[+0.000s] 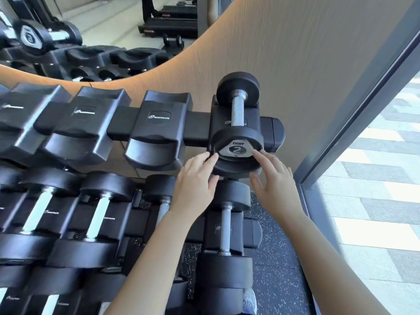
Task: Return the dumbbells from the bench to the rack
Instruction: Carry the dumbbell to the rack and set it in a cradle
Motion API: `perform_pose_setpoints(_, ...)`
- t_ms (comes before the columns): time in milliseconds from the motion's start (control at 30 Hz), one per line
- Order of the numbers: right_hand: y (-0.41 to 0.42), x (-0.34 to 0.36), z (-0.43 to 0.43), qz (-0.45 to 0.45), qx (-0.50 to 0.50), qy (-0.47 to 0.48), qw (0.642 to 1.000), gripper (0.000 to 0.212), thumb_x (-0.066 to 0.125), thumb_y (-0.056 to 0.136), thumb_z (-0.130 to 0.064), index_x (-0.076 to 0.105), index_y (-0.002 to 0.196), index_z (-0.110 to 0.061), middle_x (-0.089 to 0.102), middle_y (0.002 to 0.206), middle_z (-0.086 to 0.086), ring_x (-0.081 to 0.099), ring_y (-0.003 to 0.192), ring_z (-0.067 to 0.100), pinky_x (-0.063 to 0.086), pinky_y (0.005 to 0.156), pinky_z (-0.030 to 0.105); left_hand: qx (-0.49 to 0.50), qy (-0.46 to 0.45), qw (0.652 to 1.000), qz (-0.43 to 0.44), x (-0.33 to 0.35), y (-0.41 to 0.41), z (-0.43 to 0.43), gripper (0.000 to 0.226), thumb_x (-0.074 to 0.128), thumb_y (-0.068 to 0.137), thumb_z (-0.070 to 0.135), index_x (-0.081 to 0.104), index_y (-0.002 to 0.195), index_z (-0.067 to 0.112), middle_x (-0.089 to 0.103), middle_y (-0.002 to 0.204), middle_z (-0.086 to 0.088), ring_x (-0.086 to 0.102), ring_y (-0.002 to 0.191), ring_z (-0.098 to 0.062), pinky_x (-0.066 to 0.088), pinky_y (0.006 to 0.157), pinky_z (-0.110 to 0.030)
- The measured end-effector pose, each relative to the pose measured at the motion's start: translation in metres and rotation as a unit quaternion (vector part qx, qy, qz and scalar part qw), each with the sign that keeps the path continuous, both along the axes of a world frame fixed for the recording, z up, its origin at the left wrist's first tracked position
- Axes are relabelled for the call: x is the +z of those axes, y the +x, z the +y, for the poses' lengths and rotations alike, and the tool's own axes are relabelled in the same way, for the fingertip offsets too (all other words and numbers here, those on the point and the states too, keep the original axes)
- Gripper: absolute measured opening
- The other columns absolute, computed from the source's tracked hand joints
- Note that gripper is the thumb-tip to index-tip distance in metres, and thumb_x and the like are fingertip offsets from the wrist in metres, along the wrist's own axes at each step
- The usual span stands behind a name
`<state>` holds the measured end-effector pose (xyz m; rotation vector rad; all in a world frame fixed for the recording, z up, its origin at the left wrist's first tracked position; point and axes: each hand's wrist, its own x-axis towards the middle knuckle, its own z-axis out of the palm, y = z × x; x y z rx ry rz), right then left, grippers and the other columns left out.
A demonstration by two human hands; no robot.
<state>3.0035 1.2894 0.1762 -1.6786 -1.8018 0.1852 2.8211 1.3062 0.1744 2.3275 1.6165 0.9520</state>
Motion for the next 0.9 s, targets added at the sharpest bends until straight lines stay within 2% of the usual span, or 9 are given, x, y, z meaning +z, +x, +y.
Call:
perform_pose_setpoints(167, -0.026, -0.007, -0.057, -0.077, -0.028, -0.013, 0.997, 0.048, 0.062, 0.084, -0.016, 0.051, 0.131, -0.016, 0.054, 0.133, 0.013, 0.046, 0.125, 0.041, 0.034, 0.098, 0.064, 0.010, 0.041, 0.996, 0.074, -0.006, -0.015, -0.048, 0.049, 0.075, 0.070, 0.007, 0.059, 0.116, 0.004, 0.061, 0.115, -0.018, 0.057, 0.108, -0.036, 0.046, 0.089, -0.056)
perform_pose_setpoints(333, -0.054, -0.018, -0.109, -0.140, -0.045, 0.015, 0.989, 0.043, 0.057, 0.077, -0.021, 0.062, 0.118, -0.012, 0.062, 0.120, 0.019, 0.057, 0.111, 0.046, 0.043, 0.084, 0.068, 0.016, 0.058, 0.993, 0.102, -0.021, -0.033, -0.096, 0.045, 0.074, 0.071, 0.012, 0.061, 0.113, 0.005, 0.063, 0.112, -0.016, 0.059, 0.107, -0.036, 0.044, 0.088, -0.056)
perform_pose_setpoints(467, -0.076, -0.020, -0.139, -0.191, -0.042, 0.014, 0.981, 0.043, 0.059, 0.074, -0.023, 0.062, 0.116, -0.014, 0.065, 0.115, 0.013, 0.061, 0.106, 0.037, 0.044, 0.083, 0.063, 0.032, 0.044, 0.991, 0.118, -0.032, -0.049, -0.131, 0.038, 0.052, 0.079, 0.024, 0.062, 0.113, 0.010, 0.064, 0.112, -0.011, 0.057, 0.109, -0.032, 0.045, 0.089, -0.053)
perform_pose_setpoints(600, -0.095, -0.021, -0.159, -0.183, -0.011, 0.001, 0.983, 0.046, 0.057, 0.074, -0.027, 0.059, 0.118, -0.016, 0.067, 0.109, 0.008, 0.064, 0.101, 0.030, 0.044, 0.086, 0.060, 0.038, 0.023, 0.991, 0.124, -0.040, -0.070, -0.164, 0.039, 0.060, 0.076, 0.021, 0.062, 0.113, 0.010, 0.064, 0.112, -0.010, 0.057, 0.110, -0.031, 0.045, 0.089, -0.054)
perform_pose_setpoints(733, -0.111, -0.021, -0.173, -0.182, 0.033, -0.002, 0.983, 0.044, 0.054, 0.077, -0.029, 0.058, 0.119, -0.017, 0.067, 0.112, 0.007, 0.063, 0.104, 0.030, 0.042, 0.089, 0.062, 0.084, 0.009, 0.988, 0.126, -0.035, -0.080, -0.189, 0.045, 0.037, 0.081, 0.030, 0.060, 0.115, 0.011, 0.062, 0.114, -0.008, 0.057, 0.111, -0.031, 0.042, 0.092, -0.054)
perform_pose_setpoints(900, -0.111, -0.018, -0.194, -0.176, 0.089, 0.020, 0.980, 0.044, 0.056, 0.077, -0.029, 0.061, 0.117, -0.014, 0.065, 0.115, 0.010, 0.062, 0.107, 0.033, 0.043, 0.090, 0.062, 0.137, -0.003, 0.984, 0.112, -0.032, -0.071, -0.227, 0.044, 0.036, 0.084, 0.031, 0.058, 0.117, 0.011, 0.061, 0.117, -0.008, 0.054, 0.115, -0.031, 0.040, 0.094, -0.055)
